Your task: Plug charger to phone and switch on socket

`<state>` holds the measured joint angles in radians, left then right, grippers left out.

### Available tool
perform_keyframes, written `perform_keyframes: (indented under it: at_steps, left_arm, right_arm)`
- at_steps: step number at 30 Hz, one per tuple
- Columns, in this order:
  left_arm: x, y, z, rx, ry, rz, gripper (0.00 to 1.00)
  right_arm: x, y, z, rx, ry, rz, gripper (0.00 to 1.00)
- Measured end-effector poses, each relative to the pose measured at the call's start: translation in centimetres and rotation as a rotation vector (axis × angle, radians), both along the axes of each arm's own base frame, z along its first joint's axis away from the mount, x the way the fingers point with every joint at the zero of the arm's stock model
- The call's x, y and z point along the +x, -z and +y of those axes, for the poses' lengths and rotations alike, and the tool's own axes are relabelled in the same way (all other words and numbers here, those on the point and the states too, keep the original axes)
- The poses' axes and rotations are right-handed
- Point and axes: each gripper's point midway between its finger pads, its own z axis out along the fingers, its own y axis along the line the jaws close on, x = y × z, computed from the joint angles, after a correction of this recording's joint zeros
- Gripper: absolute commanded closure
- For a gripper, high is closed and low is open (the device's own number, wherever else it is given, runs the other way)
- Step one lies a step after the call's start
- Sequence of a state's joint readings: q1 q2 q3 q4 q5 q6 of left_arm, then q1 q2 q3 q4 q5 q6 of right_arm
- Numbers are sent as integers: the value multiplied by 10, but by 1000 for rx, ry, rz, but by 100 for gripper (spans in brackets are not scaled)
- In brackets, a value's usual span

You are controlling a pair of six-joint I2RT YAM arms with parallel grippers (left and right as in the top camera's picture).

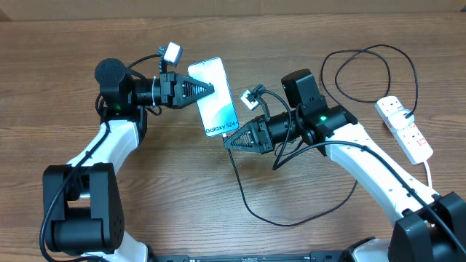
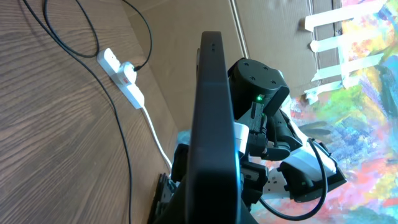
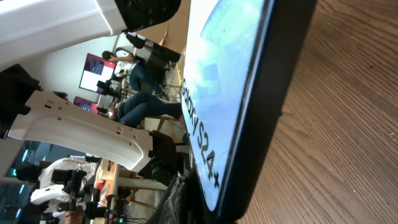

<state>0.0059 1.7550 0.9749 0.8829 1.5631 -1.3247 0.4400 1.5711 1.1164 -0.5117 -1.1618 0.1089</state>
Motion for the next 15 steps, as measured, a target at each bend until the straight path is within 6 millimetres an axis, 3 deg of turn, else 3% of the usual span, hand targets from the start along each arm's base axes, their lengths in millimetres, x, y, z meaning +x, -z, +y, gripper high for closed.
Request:
perform_keyframes:
  at_steps: [15]
  left_arm:
    - [0,0,0,0,-2,0,96]
  right_arm:
    - [2,2,0,-15,19,25,96]
